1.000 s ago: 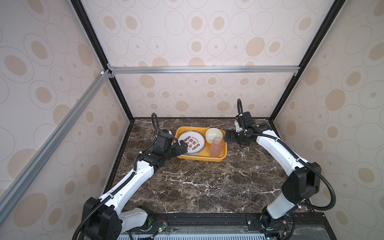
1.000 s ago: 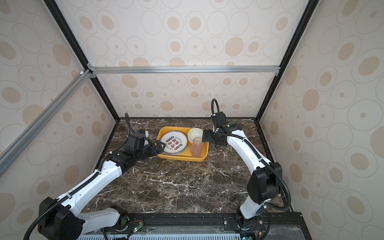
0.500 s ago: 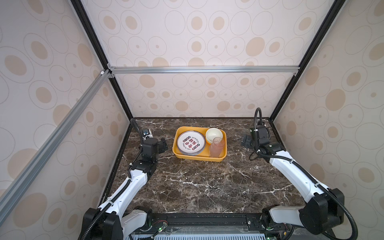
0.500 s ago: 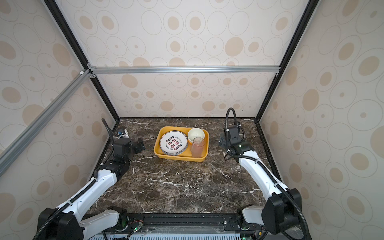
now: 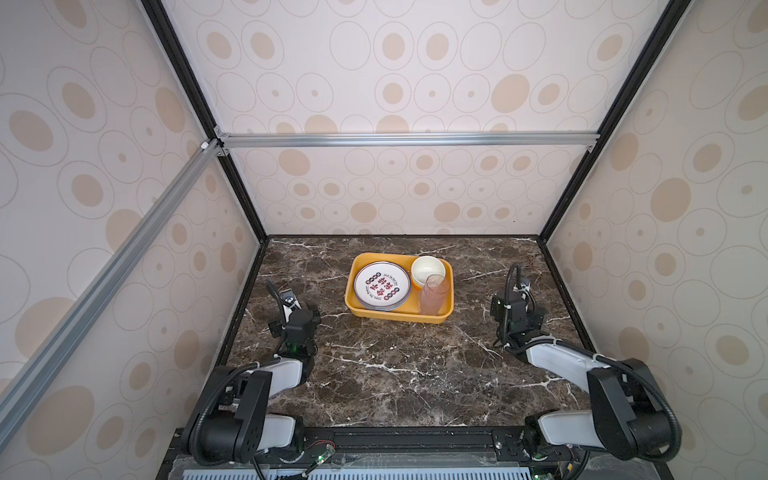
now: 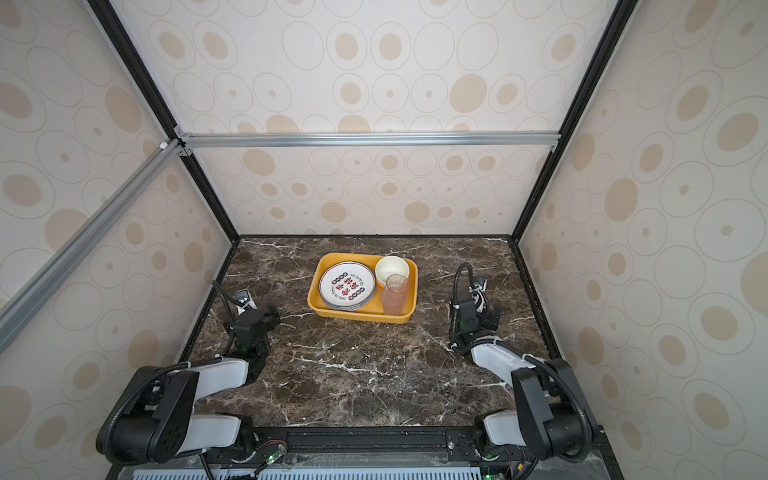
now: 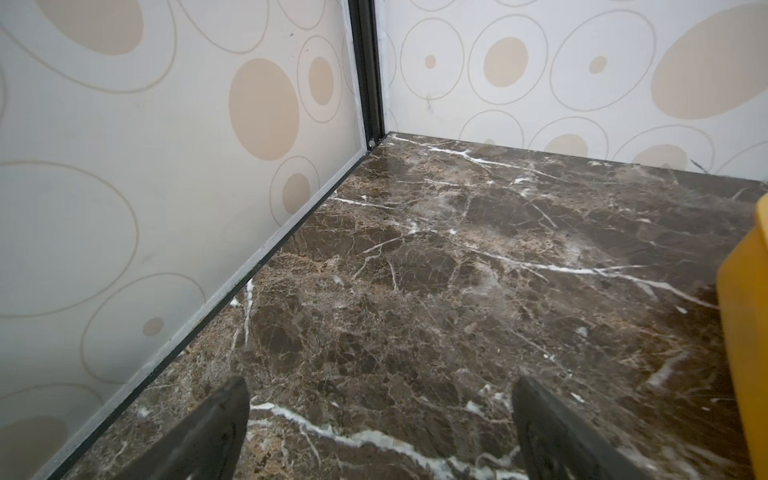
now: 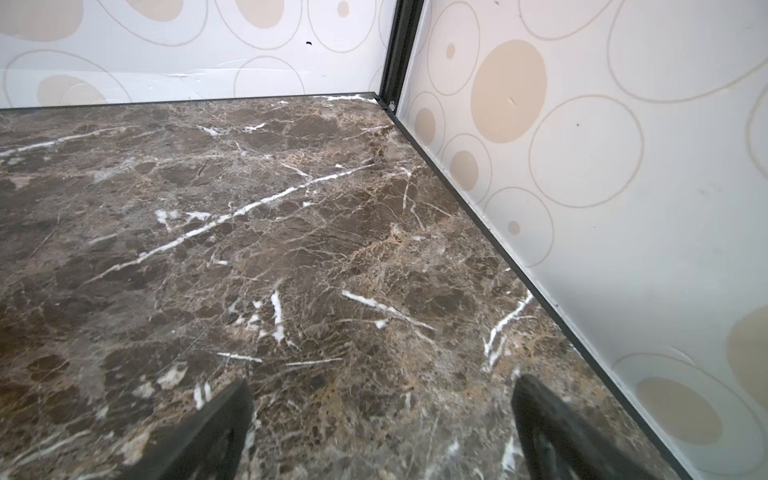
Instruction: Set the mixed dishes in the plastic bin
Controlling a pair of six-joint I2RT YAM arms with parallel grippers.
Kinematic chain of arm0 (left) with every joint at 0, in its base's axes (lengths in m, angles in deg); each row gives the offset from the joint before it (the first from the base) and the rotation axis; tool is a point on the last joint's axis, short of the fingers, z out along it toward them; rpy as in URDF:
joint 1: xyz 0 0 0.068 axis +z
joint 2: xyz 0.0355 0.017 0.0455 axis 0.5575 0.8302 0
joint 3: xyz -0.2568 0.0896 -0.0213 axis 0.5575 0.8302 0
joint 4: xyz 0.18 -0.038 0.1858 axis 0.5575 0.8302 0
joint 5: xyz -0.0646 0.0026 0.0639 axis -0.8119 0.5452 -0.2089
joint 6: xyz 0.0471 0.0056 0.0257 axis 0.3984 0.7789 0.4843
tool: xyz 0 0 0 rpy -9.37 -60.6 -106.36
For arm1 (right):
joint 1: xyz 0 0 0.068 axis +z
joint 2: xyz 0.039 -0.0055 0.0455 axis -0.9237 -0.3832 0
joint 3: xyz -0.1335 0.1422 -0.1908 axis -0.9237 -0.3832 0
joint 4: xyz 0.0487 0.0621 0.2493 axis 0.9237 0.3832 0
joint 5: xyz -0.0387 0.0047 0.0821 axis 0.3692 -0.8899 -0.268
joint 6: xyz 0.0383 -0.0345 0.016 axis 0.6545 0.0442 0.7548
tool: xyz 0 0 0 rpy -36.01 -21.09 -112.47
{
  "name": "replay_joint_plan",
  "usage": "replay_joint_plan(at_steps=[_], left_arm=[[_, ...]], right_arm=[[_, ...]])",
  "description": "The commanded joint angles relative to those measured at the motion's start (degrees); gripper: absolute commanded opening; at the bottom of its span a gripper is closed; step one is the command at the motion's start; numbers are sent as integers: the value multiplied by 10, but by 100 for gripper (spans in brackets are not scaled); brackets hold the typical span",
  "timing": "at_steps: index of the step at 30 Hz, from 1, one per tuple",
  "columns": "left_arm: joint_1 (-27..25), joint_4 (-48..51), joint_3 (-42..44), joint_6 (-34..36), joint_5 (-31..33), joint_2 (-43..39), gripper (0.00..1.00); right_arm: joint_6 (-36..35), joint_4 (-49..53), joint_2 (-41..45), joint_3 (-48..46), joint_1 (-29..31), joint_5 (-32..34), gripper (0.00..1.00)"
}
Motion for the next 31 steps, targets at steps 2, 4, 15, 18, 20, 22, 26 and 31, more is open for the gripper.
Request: replay_joint_plan(at_steps=[2,4,15,18,20,22,26,31], left_arm=[[5,-134,-7,56,-25,23,98],[5,-192,13,91,-66,30,98],[16,-313,34,100,-110,115,98],[15,-334,44,105,-113,115,98],[15,-342,44,112,-119,120,98],[15,-339,46,110,-123,117,98],[20,-316,29,108,-134,123,98],[40,-296,29,98,-181,112,98]], right_arm=[[-55,-74,-25,0,-13,-32,100],[-87,-141,-36,-16,-17,-34,100],[-87,-235,-83,-55,-80,-227,100],[-98,-285,-98,-68,-81,-223,100],[-90,-246,-84,-59,-80,-226,100],[-96,-274,-93,-65,-80,-223,100],[-93,-255,-87,-61,-80,-225,100],[-93,-257,-88,-61,-80,-224,100]])
